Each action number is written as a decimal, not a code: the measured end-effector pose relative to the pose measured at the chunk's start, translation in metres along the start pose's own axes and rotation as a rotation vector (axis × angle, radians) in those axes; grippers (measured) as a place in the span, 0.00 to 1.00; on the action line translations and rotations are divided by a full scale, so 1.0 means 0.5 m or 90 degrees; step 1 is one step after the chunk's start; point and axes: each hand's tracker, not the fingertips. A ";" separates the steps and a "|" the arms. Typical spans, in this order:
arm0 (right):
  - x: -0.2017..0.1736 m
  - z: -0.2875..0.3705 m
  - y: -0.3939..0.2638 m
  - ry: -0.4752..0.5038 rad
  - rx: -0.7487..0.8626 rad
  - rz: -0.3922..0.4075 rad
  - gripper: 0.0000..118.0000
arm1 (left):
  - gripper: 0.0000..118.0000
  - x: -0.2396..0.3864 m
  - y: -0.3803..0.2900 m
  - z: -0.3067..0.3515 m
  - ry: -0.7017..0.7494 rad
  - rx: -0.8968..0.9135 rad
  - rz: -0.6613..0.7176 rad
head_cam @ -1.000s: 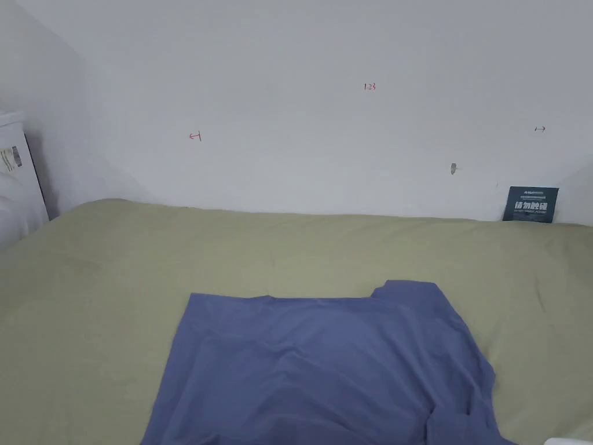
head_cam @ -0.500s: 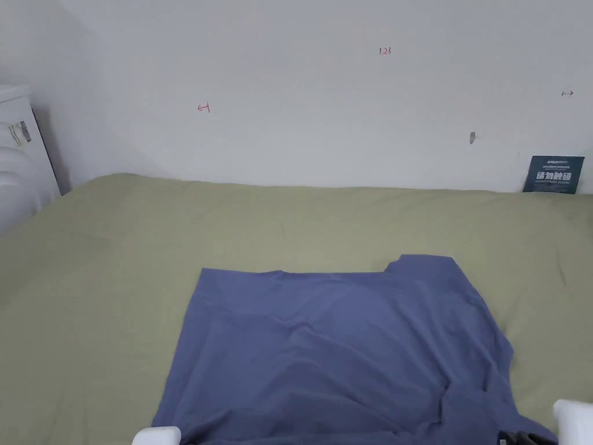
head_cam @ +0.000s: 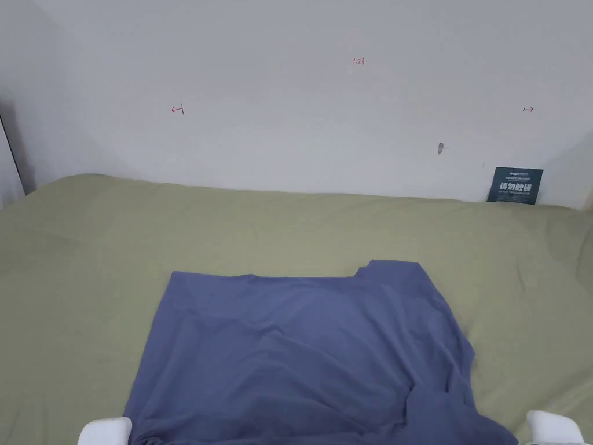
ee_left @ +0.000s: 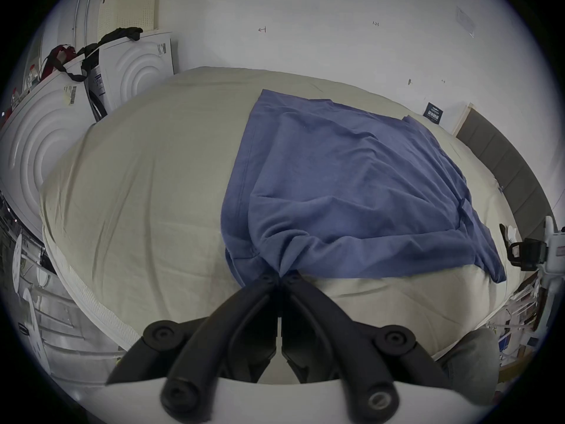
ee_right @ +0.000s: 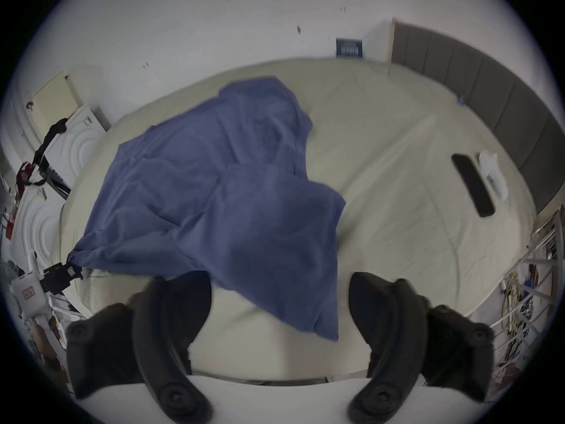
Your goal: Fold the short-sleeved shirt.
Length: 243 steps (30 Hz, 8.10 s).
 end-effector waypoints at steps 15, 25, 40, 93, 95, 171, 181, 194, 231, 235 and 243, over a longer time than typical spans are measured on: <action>0.012 -0.072 0.018 -0.051 0.094 0.013 0.06 | 0.00 -0.003 0.001 -0.019 -0.009 -0.021 -0.019; -0.061 0.020 0.067 -0.063 0.131 0.104 0.06 | 0.00 -0.010 0.037 0.013 -0.012 0.019 -0.040; -0.070 -0.062 0.320 0.025 0.092 0.118 0.06 | 0.00 -0.005 0.257 -0.094 -0.016 0.009 -0.111; -0.125 0.058 0.013 0.094 0.244 0.075 0.01 | 0.89 0.008 0.129 -0.027 -0.026 0.117 0.049; -0.124 0.039 0.024 0.086 0.237 0.082 0.01 | 0.89 -0.021 0.153 -0.082 -0.009 0.095 0.086; -0.017 0.043 -0.032 -0.009 0.023 0.026 0.12 | 0.14 -0.031 0.020 0.023 0.006 -0.051 -0.034; -0.070 0.173 0.004 0.037 0.150 0.040 0.62 | 0.80 0.051 0.078 0.177 -0.075 0.103 -0.094; -0.273 0.184 -0.041 0.046 0.252 0.135 0.31 | 0.06 0.253 0.062 0.261 -0.054 0.241 -0.107; -0.243 0.054 0.122 0.108 0.239 0.123 0.01 | 0.89 0.010 0.481 -0.433 0.034 -0.140 -0.108; -0.194 0.054 0.162 0.099 0.244 0.102 0.01 | 0.81 0.021 0.452 -0.451 -0.005 -0.156 -0.085; -0.029 -0.043 0.389 0.013 0.162 0.089 0.01 | 0.00 0.022 0.480 -0.412 -0.040 -0.102 -0.112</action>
